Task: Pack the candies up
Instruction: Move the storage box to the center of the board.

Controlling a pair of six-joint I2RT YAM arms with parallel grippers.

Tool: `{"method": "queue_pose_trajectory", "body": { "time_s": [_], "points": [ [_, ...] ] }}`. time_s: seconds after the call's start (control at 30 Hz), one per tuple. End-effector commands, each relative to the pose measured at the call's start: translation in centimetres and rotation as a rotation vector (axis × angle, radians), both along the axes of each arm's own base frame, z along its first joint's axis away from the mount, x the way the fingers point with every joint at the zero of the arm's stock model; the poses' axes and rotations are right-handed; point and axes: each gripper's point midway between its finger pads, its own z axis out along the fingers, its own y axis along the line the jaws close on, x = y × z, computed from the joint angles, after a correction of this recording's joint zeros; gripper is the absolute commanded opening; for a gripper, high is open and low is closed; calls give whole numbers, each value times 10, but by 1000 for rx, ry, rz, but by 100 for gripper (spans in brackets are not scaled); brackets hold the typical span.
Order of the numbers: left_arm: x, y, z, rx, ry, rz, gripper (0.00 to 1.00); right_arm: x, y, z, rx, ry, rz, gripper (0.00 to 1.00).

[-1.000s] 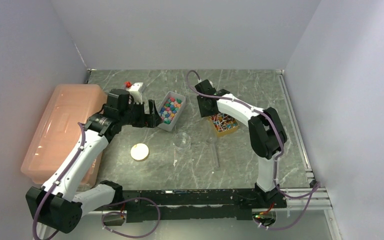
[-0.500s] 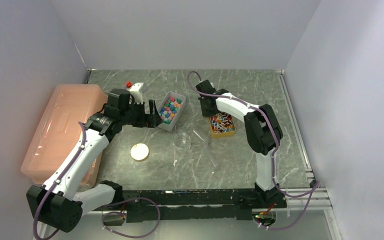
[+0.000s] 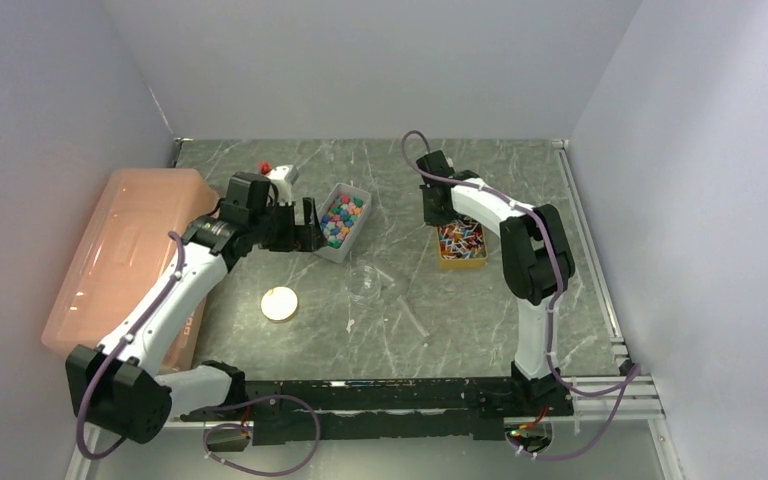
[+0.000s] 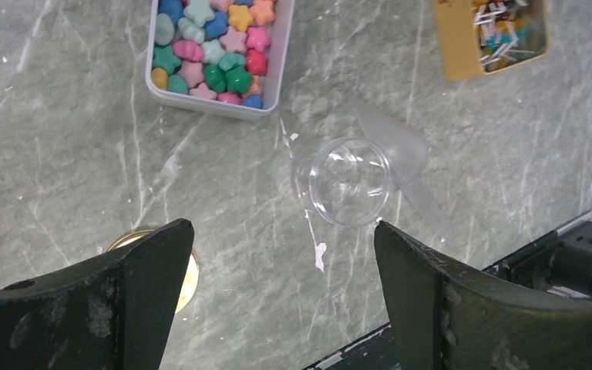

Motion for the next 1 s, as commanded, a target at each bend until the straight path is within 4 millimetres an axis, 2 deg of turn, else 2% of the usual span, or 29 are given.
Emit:
{"method": "queue_pose_trajectory", "body": {
  "time_s": [0.0, 0.1, 0.2, 0.37, 0.53, 0.7, 0.97],
  "points": [
    [13, 4, -1, 26, 37, 61, 94, 12, 2, 27, 26, -83, -4, 15],
    [20, 5, -9, 48, 63, 81, 94, 13, 3, 34, 30, -91, -4, 23],
    [26, 7, -12, 70, 84, 102, 94, 14, -2, 53, 18, -126, -12, 29],
    [37, 11, -9, 116, 119, 137, 94, 12, -8, 88, 18, -187, -25, 34],
    [60, 25, -13, 222, 117, 197, 93, 1, -8, 113, 41, -227, -21, 37],
    [82, 30, -34, 315, 165, 208, 86, -19, 1, 129, 46, -250, 15, 38],
    [116, 19, -81, 375, 293, 189, 76, -62, 12, 148, 111, -287, 73, 38]
  ]
}}
